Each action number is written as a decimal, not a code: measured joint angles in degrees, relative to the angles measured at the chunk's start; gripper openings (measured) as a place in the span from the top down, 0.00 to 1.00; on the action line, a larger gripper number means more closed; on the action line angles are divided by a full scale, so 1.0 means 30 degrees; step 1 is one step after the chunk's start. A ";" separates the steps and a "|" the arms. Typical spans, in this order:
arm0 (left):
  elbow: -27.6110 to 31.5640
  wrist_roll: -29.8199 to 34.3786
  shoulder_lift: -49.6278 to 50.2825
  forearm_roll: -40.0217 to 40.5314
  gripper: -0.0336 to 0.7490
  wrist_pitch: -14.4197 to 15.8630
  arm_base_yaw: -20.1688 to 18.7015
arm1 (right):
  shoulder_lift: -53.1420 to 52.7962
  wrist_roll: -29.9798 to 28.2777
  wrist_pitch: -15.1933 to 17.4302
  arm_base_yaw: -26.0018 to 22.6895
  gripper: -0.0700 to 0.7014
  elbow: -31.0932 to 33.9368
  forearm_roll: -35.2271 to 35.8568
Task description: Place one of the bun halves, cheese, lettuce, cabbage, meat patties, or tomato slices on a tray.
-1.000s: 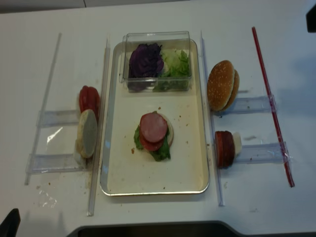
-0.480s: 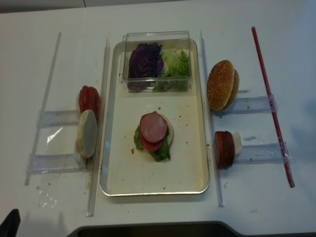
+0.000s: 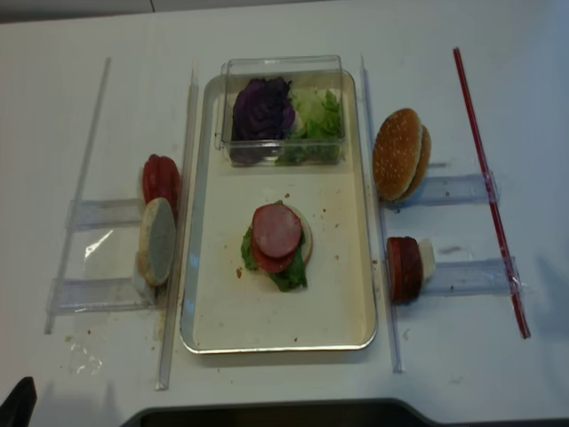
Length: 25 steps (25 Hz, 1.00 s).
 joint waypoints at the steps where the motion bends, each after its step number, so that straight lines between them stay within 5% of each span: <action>1: 0.0000 0.0000 0.0000 0.0000 0.33 0.0000 0.0000 | -0.0304 0.0000 0.0002 0.0000 0.18 0.0128 -0.0020; 14: 0.0000 0.0000 0.0000 0.0000 0.33 0.0000 0.0000 | -0.4030 0.0072 -0.0116 0.0000 0.18 0.2502 -0.0311; 25: 0.0000 0.0000 0.0000 0.0000 0.33 0.0000 0.0000 | -0.6865 0.0671 0.1006 0.0000 0.18 0.6566 -0.0323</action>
